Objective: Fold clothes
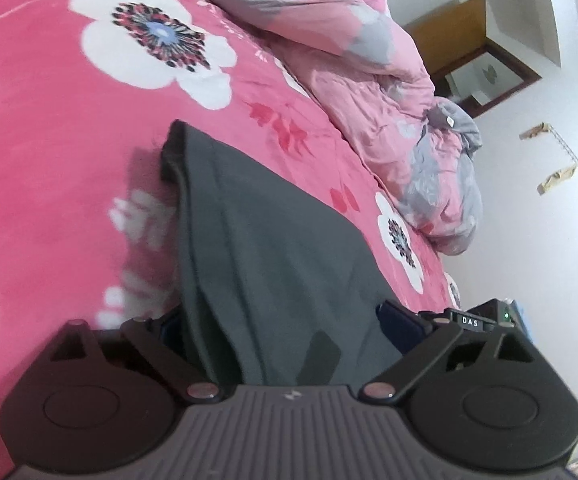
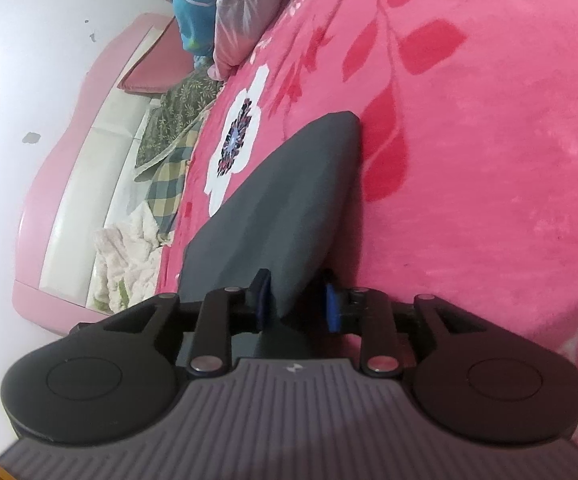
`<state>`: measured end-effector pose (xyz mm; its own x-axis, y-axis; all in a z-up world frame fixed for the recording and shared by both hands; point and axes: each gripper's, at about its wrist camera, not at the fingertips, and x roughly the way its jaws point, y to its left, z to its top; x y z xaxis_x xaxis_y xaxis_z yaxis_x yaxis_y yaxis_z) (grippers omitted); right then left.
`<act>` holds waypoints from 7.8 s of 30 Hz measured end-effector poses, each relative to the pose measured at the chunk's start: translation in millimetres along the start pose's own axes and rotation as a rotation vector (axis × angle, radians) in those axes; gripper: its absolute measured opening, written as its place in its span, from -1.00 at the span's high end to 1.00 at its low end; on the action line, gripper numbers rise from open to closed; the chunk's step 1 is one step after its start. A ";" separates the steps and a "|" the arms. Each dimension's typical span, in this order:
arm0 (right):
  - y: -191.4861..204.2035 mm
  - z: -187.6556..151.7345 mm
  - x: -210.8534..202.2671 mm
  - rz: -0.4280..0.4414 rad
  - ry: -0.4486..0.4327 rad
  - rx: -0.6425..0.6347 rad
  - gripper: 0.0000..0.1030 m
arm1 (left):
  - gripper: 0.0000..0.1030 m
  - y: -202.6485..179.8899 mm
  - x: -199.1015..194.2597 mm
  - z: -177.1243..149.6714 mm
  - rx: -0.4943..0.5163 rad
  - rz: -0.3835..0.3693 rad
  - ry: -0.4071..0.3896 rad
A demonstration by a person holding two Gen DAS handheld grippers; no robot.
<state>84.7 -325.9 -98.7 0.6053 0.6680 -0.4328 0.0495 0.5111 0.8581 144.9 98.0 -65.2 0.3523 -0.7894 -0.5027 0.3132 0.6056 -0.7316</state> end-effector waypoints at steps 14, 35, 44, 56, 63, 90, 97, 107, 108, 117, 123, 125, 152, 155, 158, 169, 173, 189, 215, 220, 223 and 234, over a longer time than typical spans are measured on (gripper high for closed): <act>1.4 27.9 37.2 0.056 -0.026 -0.020 0.63 | 0.44 -2.2 13.3 -5.1 0.043 0.078 -0.045; 142.4 -36.4 -30.6 -0.198 -0.323 -0.796 0.92 | 0.63 -99.7 -48.0 -38.2 0.240 0.056 -0.272; 156.4 -73.9 -152.4 -0.206 -0.596 -0.808 0.93 | 0.64 -223.4 -45.0 -59.5 0.450 -0.144 -0.272; 139.0 -65.8 -395.1 -0.457 -0.827 -0.859 0.93 | 0.65 -427.0 83.4 -99.3 0.569 -0.485 -0.099; 117.4 -26.1 -509.0 -0.674 -0.785 -0.813 0.93 | 0.65 -500.0 187.4 -129.1 0.500 -0.641 0.043; -14.1 58.9 -507.2 -1.044 -0.543 -0.723 -0.35 | 0.17 -445.7 420.5 -116.5 0.113 -0.514 0.415; 34.7 -88.6 -444.1 -0.879 -0.755 -0.867 -0.74 | -0.14 -448.6 423.3 -104.4 0.059 -0.504 0.517; -0.4 -127.0 -241.1 -1.453 -0.713 -1.188 -0.87 | -0.18 -455.5 425.6 -98.0 0.044 -0.476 0.588; -3.9 -121.4 -234.9 -1.491 -0.699 -1.178 -0.87 | -0.18 -455.1 425.4 -96.9 0.039 -0.481 0.590; -6.3 -102.4 -265.1 -1.570 -0.720 -1.043 0.05 | -0.18 -451.4 422.6 -85.5 0.049 -0.504 0.542; 7.3 -104.8 -289.0 -1.577 -0.671 -1.141 0.51 | 0.24 -463.2 424.5 -82.3 0.146 -0.532 0.478; 10.2 -107.9 -295.6 -1.610 -0.610 -1.238 0.60 | 0.25 -469.7 424.3 -83.3 0.199 -0.556 0.451; 29.1 -161.0 -453.6 -1.078 -0.953 -0.852 0.06 | -0.49 -494.0 332.6 -119.2 0.852 -0.459 -0.002; 8.7 -109.5 -466.2 -1.054 -0.975 -0.802 0.30 | -0.49 -502.6 361.7 -150.9 0.923 -0.411 0.059; -38.8 -63.8 -470.5 -1.081 -0.923 -0.685 0.60 | -0.49 -511.2 390.7 -182.5 0.992 -0.362 0.120; -29.6 -4.2 -498.1 -1.107 -0.842 -0.593 0.68 | -0.52 -508.3 402.1 -192.2 1.023 -0.378 0.146; -25.2 56.2 -504.9 -0.974 -0.776 -0.609 0.71 | -0.52 -512.0 399.9 -194.2 1.060 -0.371 0.154; -109.1 134.9 -495.2 -1.018 -0.640 -0.382 0.76 | -0.53 -509.6 411.8 -184.9 1.035 -0.393 0.200; -30.0 -104.1 -512.5 -1.062 -0.909 -0.508 0.63 | -0.75 -511.0 334.5 -239.3 1.228 -0.520 0.182; -53.0 -98.1 -468.5 -1.040 -0.755 -0.556 0.50 | -0.76 -514.7 329.8 -253.8 1.289 -0.452 0.159; -55.4 -95.4 -463.5 -1.057 -0.761 -0.494 0.50 | -0.77 -515.0 310.7 -243.8 1.263 -0.442 0.135; -5.5 -210.5 -455.8 -0.911 -0.889 -0.290 -0.19 | -1.00 -481.6 226.0 -228.7 1.068 -0.348 0.096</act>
<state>-358.6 -519.3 35.7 0.7660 -0.5050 -0.3977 0.6132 0.7597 0.2165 -128.0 -395.1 68.2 0.0437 -0.9085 -0.4157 0.9915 0.0904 -0.0932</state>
